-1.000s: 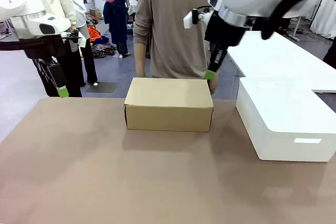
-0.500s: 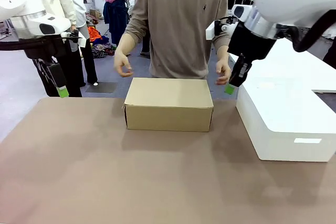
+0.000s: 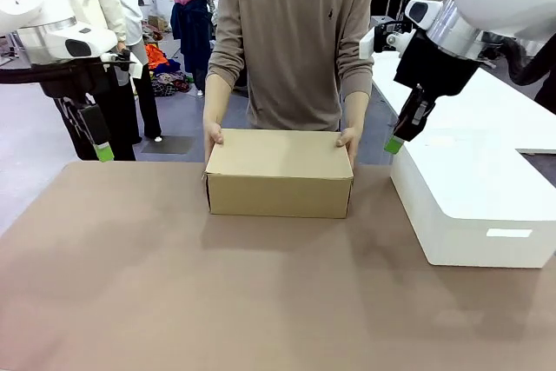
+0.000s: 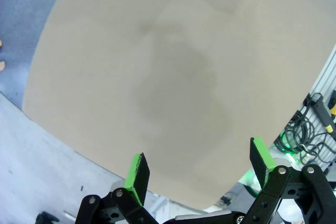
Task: Pack the shoes into the box.
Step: Press down on the lid of the Shoes Box.
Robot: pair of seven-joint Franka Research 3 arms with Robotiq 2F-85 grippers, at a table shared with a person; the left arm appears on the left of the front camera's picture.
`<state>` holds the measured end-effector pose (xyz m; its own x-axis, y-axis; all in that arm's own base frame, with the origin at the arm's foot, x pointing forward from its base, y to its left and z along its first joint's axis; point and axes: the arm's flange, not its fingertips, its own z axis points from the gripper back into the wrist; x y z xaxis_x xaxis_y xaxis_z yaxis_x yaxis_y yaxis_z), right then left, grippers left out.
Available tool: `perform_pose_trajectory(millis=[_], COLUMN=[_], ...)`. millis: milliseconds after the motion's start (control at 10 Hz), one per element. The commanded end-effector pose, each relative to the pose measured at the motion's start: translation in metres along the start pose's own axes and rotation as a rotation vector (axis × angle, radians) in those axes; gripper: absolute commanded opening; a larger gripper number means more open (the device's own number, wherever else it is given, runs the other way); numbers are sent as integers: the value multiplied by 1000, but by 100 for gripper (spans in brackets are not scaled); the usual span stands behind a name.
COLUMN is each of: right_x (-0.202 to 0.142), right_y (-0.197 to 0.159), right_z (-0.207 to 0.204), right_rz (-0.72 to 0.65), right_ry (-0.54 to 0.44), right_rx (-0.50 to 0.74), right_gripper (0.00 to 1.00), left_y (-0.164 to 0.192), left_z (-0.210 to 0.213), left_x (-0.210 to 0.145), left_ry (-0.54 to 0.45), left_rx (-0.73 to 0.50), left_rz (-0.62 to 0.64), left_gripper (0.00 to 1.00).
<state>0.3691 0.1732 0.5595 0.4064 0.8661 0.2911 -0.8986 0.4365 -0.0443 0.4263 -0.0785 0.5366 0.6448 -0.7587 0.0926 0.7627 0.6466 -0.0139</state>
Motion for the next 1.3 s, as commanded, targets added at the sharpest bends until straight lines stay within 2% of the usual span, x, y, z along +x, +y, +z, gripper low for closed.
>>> perform_pose_trajectory(millis=[0, 500, 600, 1200], right_x=[-10, -23, -24, -28], right_y=[12, 32, 32, 34], right_z=[1, 6, 4, -5], right_rz=[-20, -66, -69, -104], right_ry=[-18, 18, 30, 82], right_rx=[45, 58, 60, 83], right_gripper=[0, 96, 100, 100], left_y=[1, 1, 1, 1], left_z=[1, 1, 1, 1], left_x=[-4, -4, -4, -4], left_ry=[7, 7, 7, 7], left_rx=[11, 11, 11, 11], left_rz=[-9, -9, -9, -9], left_gripper=[100, 100, 100, 100])
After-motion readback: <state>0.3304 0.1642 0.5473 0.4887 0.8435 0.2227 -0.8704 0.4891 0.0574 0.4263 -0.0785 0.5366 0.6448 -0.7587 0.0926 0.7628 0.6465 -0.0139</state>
